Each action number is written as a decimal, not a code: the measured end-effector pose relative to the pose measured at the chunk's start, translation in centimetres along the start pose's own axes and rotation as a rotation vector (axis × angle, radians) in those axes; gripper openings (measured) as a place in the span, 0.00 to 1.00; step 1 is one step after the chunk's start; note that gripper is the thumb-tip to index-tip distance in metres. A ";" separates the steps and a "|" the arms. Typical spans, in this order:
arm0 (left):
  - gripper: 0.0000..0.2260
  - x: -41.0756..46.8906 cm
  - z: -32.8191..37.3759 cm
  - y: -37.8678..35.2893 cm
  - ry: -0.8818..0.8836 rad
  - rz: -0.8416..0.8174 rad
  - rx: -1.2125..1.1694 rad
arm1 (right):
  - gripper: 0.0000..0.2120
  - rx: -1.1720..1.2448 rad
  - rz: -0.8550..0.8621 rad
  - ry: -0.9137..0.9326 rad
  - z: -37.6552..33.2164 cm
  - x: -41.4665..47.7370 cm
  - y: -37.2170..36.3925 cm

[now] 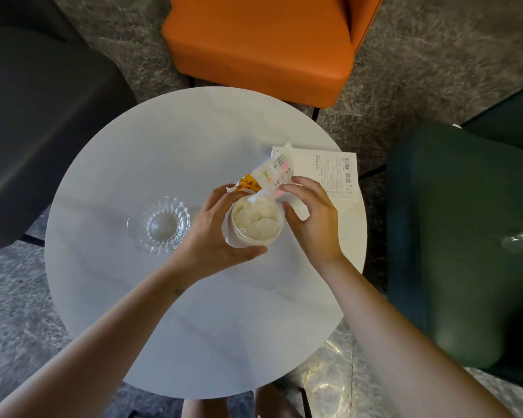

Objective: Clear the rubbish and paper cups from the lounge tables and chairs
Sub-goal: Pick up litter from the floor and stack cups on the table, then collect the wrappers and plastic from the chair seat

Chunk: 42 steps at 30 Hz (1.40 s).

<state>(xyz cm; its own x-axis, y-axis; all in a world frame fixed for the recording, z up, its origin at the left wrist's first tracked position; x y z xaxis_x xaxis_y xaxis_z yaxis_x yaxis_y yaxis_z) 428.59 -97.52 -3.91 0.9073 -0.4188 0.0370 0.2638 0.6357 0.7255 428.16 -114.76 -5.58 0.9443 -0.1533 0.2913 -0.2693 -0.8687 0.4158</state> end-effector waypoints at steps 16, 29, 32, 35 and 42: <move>0.34 6.6 -3.3 4.4 0.088 0.178 0.049 | 0.59 -0.803 -0.563 -0.299 8.2 7.6 0.8; 0.37 13.1 3.2 3.7 -0.172 0.039 0.163 | 0.53 -0.758 -0.246 -0.384 4.1 5.3 9.1; 0.36 14.2 7.5 2.0 -0.183 -0.050 0.079 | 0.52 -0.805 -0.164 -0.403 2.9 3.6 14.1; 0.36 15.0 12.5 -0.5 -0.252 -0.127 0.041 | 0.50 -0.818 -0.087 -0.466 2.7 1.8 19.6; 0.36 17.2 22.8 -10.2 -0.336 -0.241 -0.033 | 0.51 -0.807 0.043 -0.649 7.8 -4.0 31.5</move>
<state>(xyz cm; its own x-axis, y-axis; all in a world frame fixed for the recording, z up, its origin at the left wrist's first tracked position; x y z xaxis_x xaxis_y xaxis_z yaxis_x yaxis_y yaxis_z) 434.05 -125.94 5.02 0.6627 -0.7428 0.0954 0.4708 0.5122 0.7183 417.38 -145.16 -0.44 0.7866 -0.6090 -0.1017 -0.1253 -0.3188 0.9395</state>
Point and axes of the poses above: each hand's wrist, its own x-axis towards the middle knuckle, its own y-axis out of the back of the hand, z = x × y, the point moved 5 cm from there along x, towards the middle knuckle, and after that the axes turned 12 degrees about x, right-handed, at the moved point
